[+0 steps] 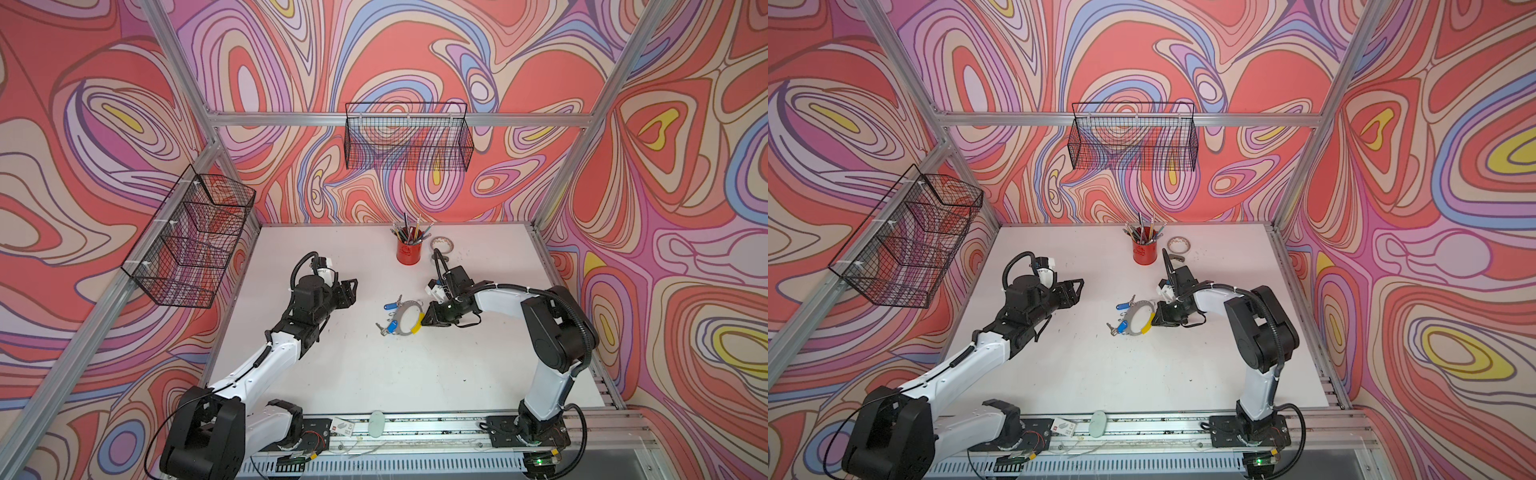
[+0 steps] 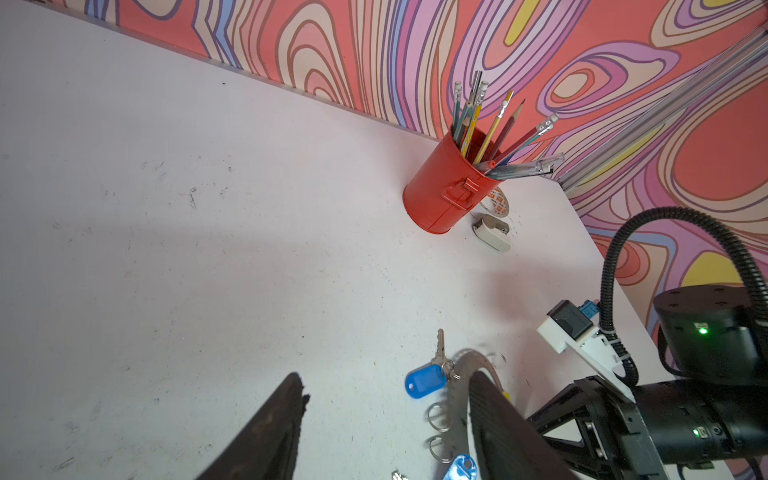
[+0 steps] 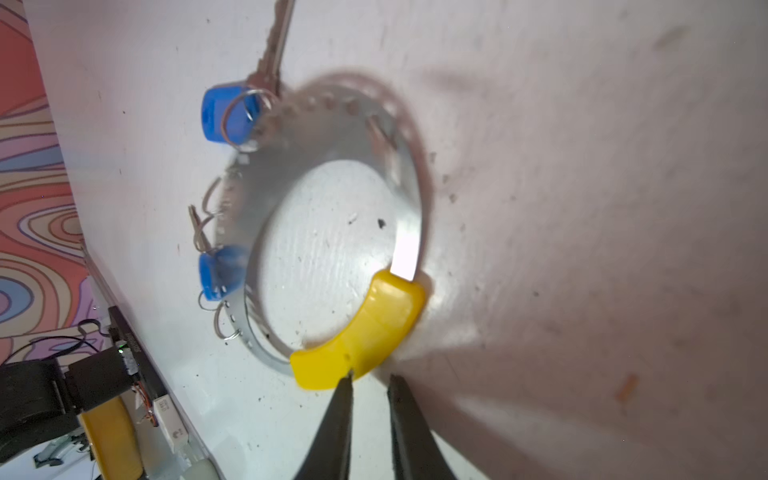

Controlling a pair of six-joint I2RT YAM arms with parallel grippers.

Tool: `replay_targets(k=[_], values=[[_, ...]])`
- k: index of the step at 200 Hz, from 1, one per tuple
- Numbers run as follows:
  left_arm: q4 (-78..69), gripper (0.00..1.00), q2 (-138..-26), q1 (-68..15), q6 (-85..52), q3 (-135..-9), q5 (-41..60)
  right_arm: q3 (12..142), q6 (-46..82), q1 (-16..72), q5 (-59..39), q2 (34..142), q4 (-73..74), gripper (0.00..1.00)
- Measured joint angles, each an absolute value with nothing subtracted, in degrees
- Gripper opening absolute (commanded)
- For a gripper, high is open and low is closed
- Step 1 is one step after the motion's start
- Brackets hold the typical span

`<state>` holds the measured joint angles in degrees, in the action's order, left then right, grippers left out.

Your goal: Put the keys on the keyring

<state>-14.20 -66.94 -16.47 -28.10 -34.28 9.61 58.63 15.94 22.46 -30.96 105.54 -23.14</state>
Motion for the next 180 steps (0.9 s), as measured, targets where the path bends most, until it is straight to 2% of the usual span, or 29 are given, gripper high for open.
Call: replay_targets(k=[10,20,46,65,76,95,103,106,109,113,180], values=[[-13.74,0.66,-66.96,-16.25,-28.08,-34.72,9.72,58.59,16.23,21.74,-28.18,104.73,-23.20,0.24],[-13.39,0.66,-66.96,-16.03,-28.03,-35.18,9.89,58.48,16.86,20.71,-26.70,104.25,-23.20,0.34],[-12.95,0.66,-66.94,-15.53,-27.55,-35.99,10.07,58.17,17.91,18.48,-22.24,102.83,-23.14,0.31],[-12.56,0.67,-66.94,-15.09,-27.24,-36.25,10.11,57.63,18.81,18.06,-18.98,100.99,-23.59,0.42],[-12.53,0.67,-66.94,-14.87,-27.22,-36.40,10.35,57.63,18.70,18.06,-17.82,99.46,-23.31,0.52],[-12.14,0.71,-66.94,-14.50,-27.20,-37.10,10.74,57.60,18.94,18.09,-15.84,95.81,-21.43,0.79],[-12.12,0.75,-66.92,-14.31,-27.14,-37.50,11.00,57.36,19.25,18.11,-14.96,93.82,-19.64,0.93],[-12.14,0.81,-66.89,-14.22,-27.00,-37.65,11.20,57.25,19.99,18.06,-14.39,93.03,-19.03,0.98],[-12.14,0.95,-66.85,-14.17,-27.03,-37.80,11.38,57.12,19.44,18.09,-14.00,92.29,-18.28,0.98],[-12.19,1.00,-66.76,-14.04,-26.79,-37.93,11.55,56.90,20.16,18.06,-13.10,91.05,-17.15,0.98],[-16.08,1.00,-65.10,-8.71,-29.80,-38.57,16.14,53.78,21.10,16.43,-5.52,81.41,0.62,0.98]])
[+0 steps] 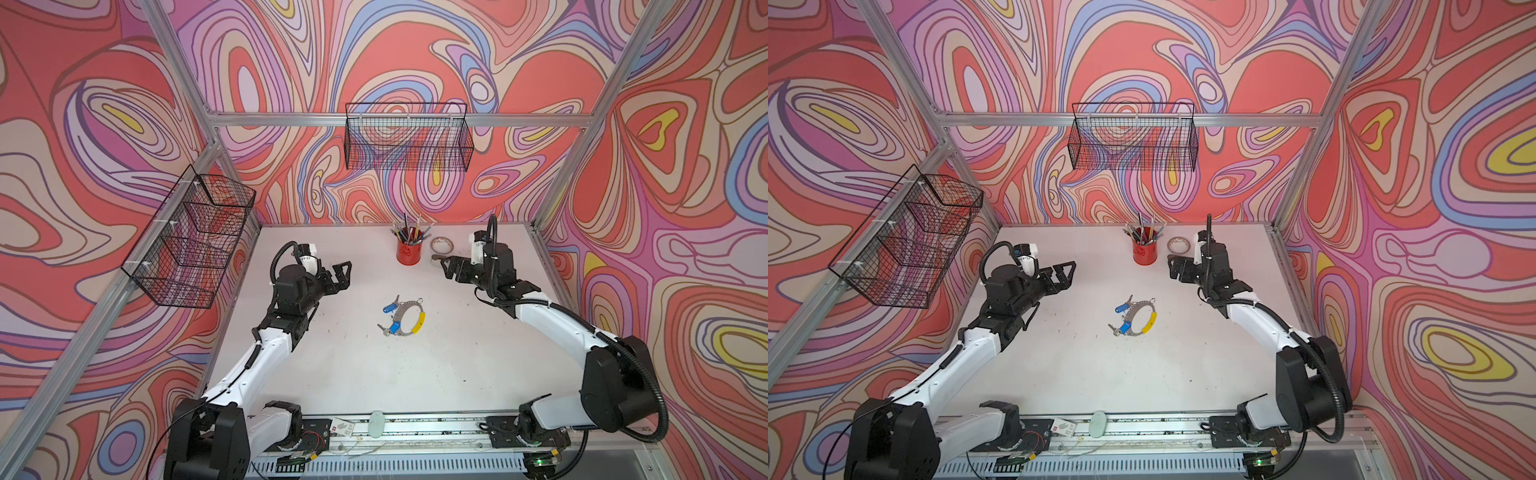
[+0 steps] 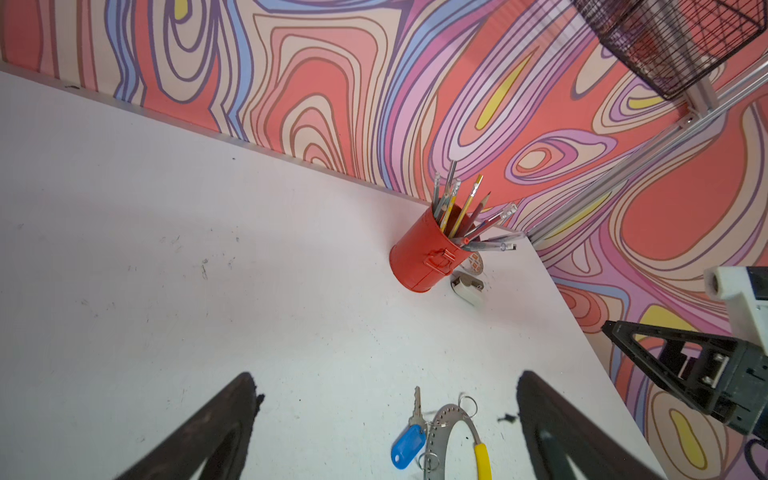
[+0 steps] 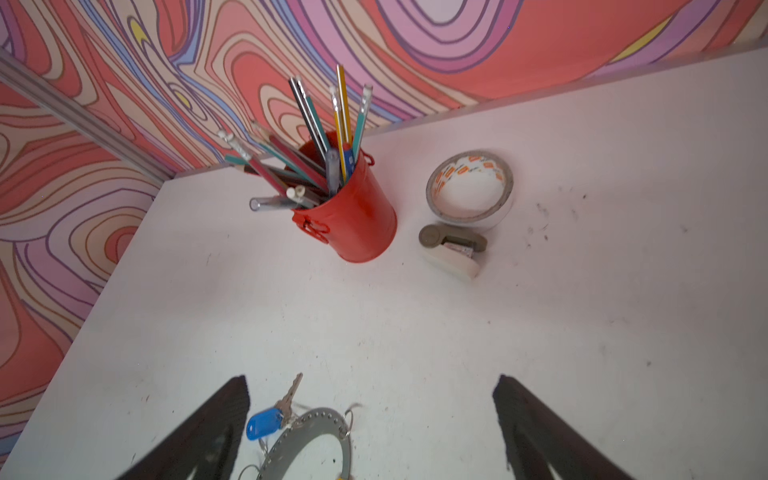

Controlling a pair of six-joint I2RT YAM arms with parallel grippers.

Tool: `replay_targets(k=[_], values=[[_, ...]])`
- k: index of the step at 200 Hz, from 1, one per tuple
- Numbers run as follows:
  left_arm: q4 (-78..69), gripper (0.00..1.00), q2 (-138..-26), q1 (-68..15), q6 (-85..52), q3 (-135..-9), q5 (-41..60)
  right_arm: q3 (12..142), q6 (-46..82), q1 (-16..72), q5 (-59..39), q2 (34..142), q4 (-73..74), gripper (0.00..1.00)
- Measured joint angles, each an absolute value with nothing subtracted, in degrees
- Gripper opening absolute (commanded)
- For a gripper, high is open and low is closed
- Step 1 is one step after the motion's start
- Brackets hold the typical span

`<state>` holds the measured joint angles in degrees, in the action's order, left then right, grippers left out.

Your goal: Put the keys on the keyring

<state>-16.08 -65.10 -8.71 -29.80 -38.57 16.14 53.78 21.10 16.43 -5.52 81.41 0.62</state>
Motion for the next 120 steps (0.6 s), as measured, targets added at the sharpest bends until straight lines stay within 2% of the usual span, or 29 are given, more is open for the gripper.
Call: replay_targets(k=[42,97,120], values=[[-16.71,1.00,-59.79,-8.25,-31.22,-35.22,9.08,48.90,21.08,12.73,-1.04,79.35,9.50,0.98],[-18.15,1.00,-58.19,-8.19,-27.90,-21.65,-7.16,33.19,17.08,7.94,5.08,78.41,27.73,0.98],[-17.98,1.00,-58.94,-8.19,-24.88,-20.49,-12.49,24.03,13.98,7.90,9.23,78.48,40.23,0.98]])
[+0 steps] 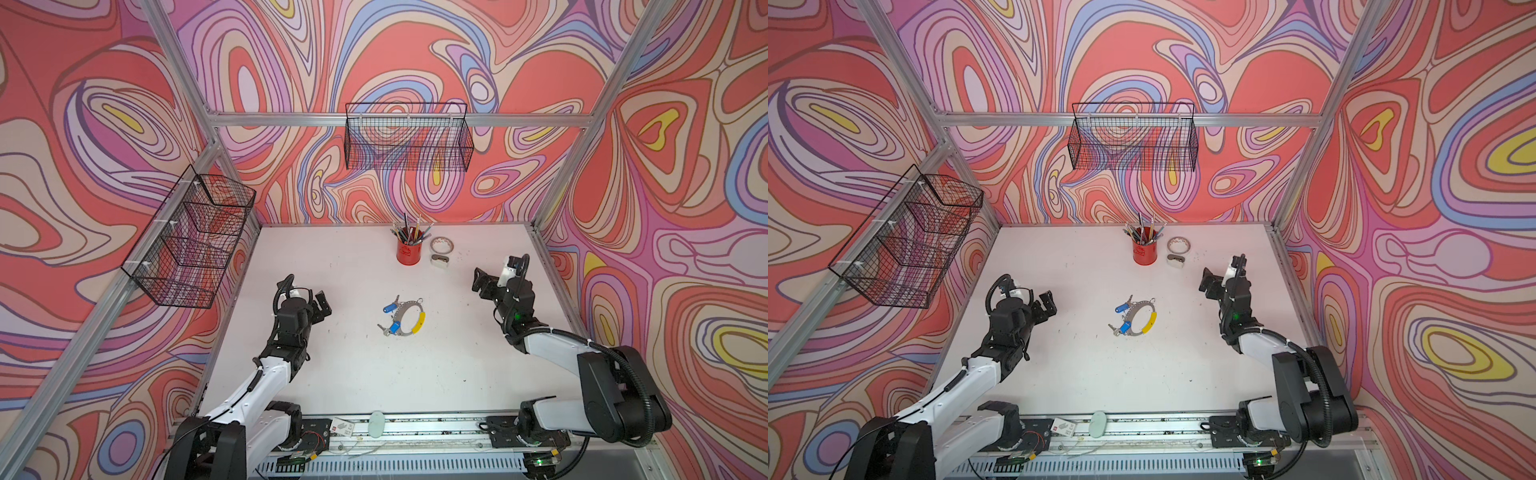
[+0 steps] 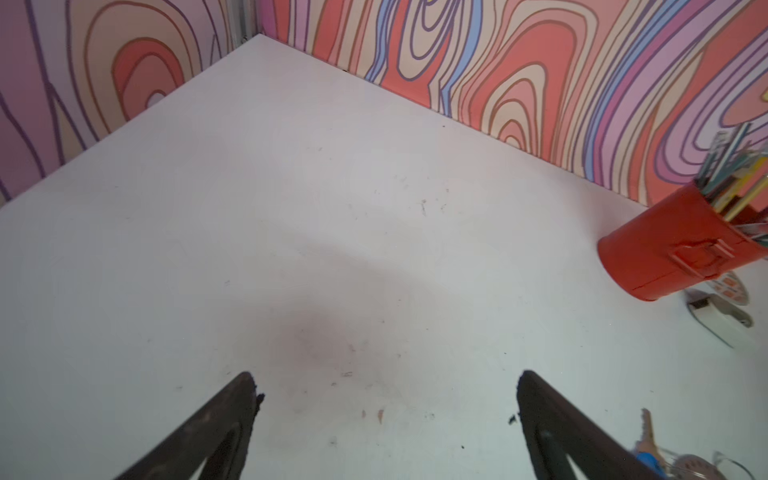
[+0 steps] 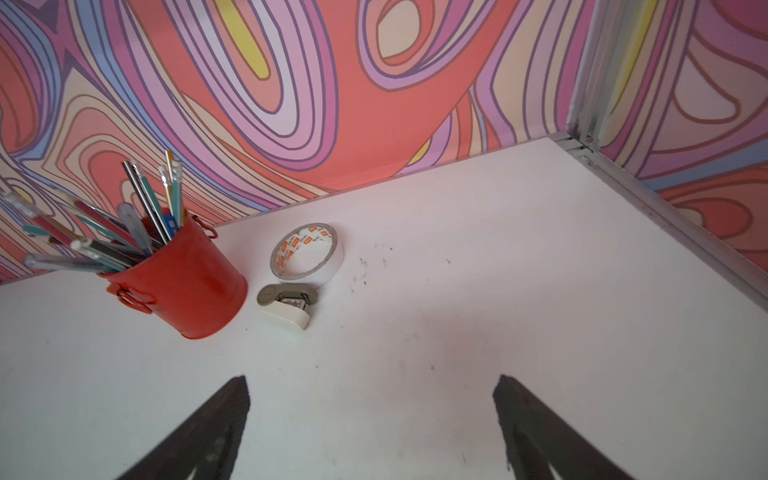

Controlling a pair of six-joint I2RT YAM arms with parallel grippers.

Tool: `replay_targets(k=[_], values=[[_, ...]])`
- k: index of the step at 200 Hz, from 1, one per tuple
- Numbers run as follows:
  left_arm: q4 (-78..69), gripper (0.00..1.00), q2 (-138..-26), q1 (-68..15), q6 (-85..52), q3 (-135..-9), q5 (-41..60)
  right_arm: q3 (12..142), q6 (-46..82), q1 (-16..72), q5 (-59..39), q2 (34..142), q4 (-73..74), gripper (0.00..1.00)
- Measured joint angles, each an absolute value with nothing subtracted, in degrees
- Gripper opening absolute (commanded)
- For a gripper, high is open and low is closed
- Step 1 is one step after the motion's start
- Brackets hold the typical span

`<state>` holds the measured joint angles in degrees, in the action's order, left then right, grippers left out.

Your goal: Put the keys on the keyring

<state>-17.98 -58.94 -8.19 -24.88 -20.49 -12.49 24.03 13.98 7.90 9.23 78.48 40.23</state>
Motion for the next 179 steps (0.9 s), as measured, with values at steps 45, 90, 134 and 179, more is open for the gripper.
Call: replay_targets(k=[45,90,134,179], values=[[-17.21,1.00,-61.76,-8.19,-18.20,-24.14,-18.00,14.06,7.16,7.33,18.48,79.83,57.65,0.98],[-23.75,1.00,-66.81,-8.19,-13.04,-22.65,-20.01,14.24,4.97,5.52,21.28,85.06,66.78,0.98],[-30.98,1.00,-77.19,-6.28,-11.53,-20.69,-18.20,12.64,4.93,4.73,20.05,97.23,76.53,0.98],[-34.92,1.00,-77.32,-6.37,-9.17,-21.17,-13.72,13.34,3.88,4.34,16.45,97.95,78.81,0.98]])
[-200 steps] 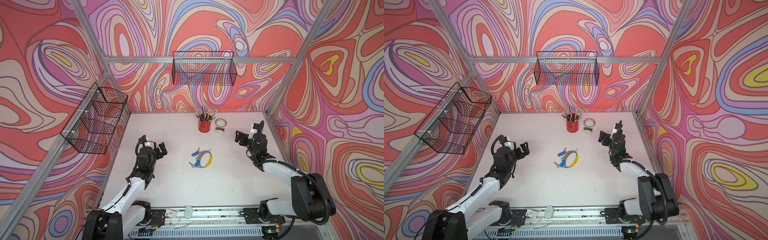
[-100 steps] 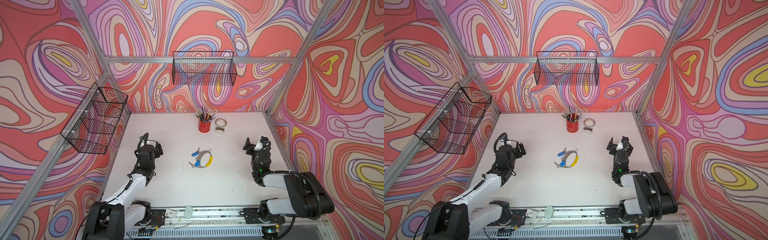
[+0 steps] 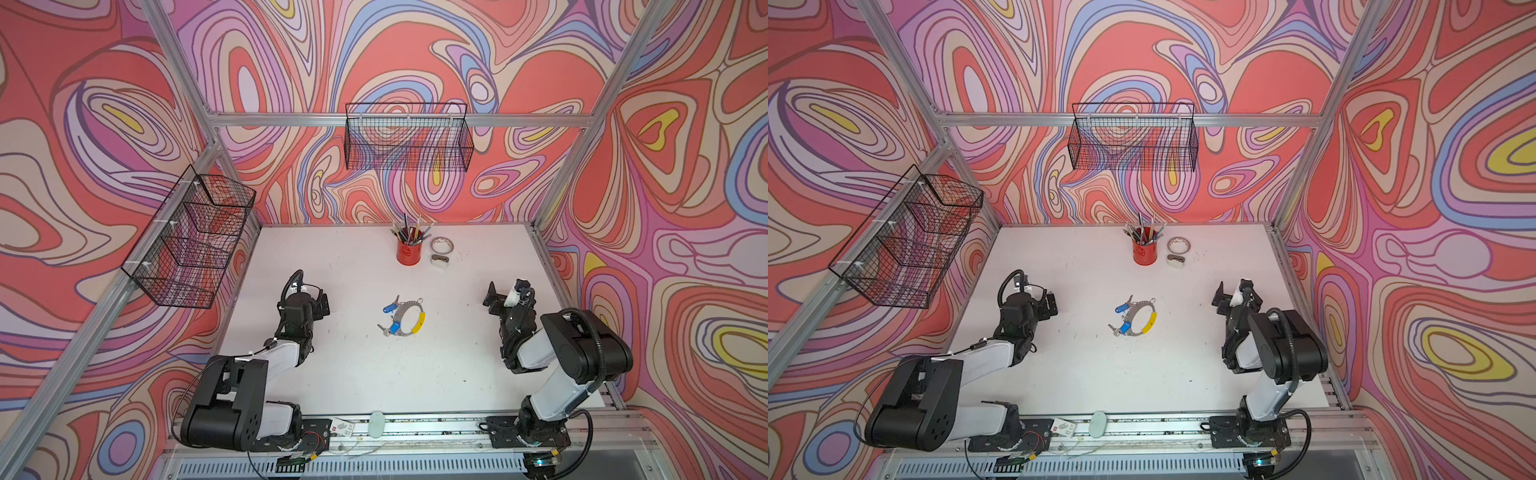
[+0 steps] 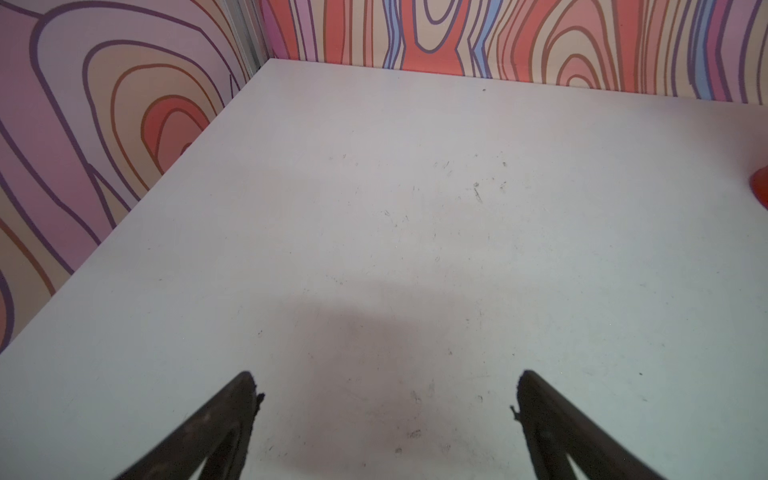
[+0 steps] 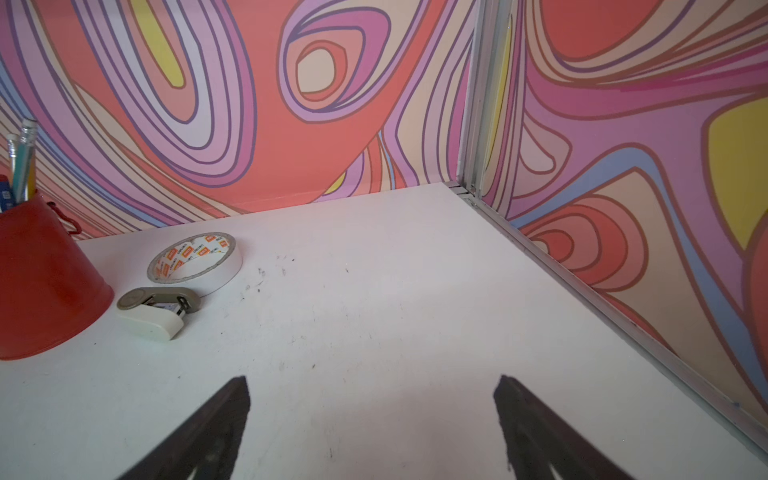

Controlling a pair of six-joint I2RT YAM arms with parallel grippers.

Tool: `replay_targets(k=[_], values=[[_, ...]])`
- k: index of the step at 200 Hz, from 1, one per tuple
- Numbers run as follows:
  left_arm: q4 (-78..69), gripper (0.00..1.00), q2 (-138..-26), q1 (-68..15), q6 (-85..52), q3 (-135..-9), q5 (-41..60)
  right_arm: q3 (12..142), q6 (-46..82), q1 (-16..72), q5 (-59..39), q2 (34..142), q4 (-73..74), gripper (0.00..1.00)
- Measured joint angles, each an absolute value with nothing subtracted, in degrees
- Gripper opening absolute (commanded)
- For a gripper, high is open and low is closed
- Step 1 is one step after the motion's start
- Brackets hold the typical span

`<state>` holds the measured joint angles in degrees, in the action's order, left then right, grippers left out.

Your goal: Put the keys on the keyring

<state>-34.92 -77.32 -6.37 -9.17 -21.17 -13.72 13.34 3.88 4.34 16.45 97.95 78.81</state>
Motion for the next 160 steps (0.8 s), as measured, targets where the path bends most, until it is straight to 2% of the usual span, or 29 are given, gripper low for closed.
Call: replay_targets(k=[38,65,99,119,160], values=[[-25.26,1.00,-75.22,-6.37,-7.11,-27.97,-13.67,14.90,3.75,4.29,16.49,97.95,77.93,0.98],[-33.21,1.00,-73.60,-6.39,-3.97,-25.61,-15.33,15.81,3.84,4.25,17.15,97.95,76.03,0.98],[-43.81,1.00,-79.18,-5.98,-2.13,-17.56,-16.49,18.41,3.88,4.23,17.30,97.95,72.25,0.98],[-52.27,1.00,-86.78,-4.62,-1.45,-15.92,-14.70,19.42,3.95,4.21,17.56,97.95,70.70,0.98],[-49.91,1.00,-89.01,-1.65,-1.30,-21.12,-8.51,20.34,3.95,4.21,18.24,97.95,68.03,0.98]])
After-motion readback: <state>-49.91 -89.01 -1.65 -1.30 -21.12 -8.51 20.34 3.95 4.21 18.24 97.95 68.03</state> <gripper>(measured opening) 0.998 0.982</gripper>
